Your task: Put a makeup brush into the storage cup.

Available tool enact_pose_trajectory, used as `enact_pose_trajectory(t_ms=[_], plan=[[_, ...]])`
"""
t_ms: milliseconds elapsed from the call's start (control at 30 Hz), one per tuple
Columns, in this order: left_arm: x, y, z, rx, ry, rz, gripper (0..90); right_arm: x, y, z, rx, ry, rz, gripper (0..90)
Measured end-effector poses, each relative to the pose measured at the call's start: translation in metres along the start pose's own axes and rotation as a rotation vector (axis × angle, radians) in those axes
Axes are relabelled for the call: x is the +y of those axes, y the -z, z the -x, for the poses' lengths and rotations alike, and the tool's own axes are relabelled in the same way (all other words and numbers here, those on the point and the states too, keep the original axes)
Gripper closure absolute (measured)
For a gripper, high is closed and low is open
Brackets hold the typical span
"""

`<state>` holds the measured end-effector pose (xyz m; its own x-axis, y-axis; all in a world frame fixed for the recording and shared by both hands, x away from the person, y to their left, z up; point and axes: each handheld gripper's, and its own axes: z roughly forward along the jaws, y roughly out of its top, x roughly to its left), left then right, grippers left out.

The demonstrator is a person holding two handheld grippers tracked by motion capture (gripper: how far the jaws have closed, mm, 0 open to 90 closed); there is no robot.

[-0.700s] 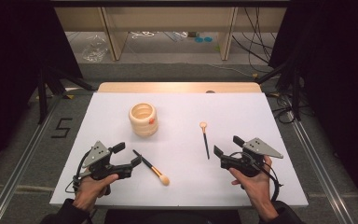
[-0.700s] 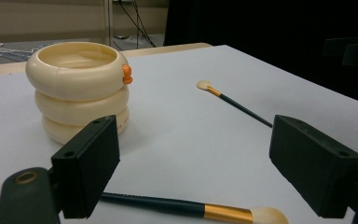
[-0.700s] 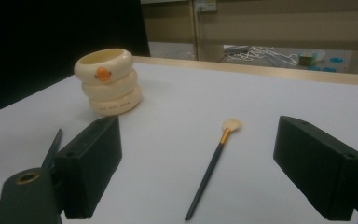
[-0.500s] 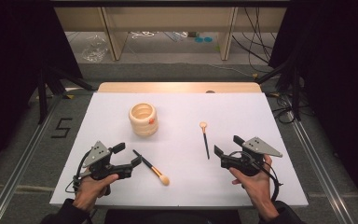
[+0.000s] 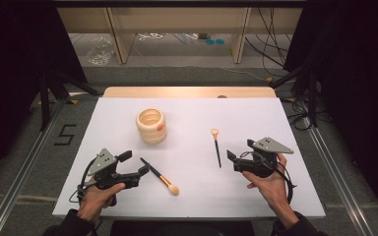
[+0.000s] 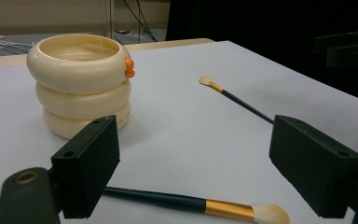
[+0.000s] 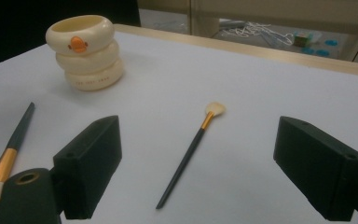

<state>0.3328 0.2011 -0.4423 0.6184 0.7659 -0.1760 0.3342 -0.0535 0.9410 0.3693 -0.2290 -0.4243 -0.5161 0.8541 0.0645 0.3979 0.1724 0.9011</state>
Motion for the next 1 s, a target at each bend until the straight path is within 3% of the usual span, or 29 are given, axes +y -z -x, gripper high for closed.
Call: enact_pose_trajectory(t_ms=[200,333,933,967,1000], plan=[[0.000,0.000,0.002,0.002,0.005,-0.006,15.8,0.006,-0.008,0.003,-0.001,0.018,-0.004,15.8],[0.001,0.000,0.004,-0.005,0.006,-0.002,15.8,0.011,-0.018,0.004,0.012,0.038,-0.034,16.1],[0.001,-0.001,0.006,-0.016,0.002,0.002,15.8,0.031,-0.069,0.013,0.019,0.069,-0.228,19.7],[0.001,0.000,0.006,-0.012,0.001,-0.004,15.8,0.031,-0.069,0.013,0.019,0.069,-0.228,19.7],[0.001,0.000,0.006,-0.009,0.003,-0.004,15.7,0.033,-0.075,0.013,0.019,0.048,-0.262,20.2]])
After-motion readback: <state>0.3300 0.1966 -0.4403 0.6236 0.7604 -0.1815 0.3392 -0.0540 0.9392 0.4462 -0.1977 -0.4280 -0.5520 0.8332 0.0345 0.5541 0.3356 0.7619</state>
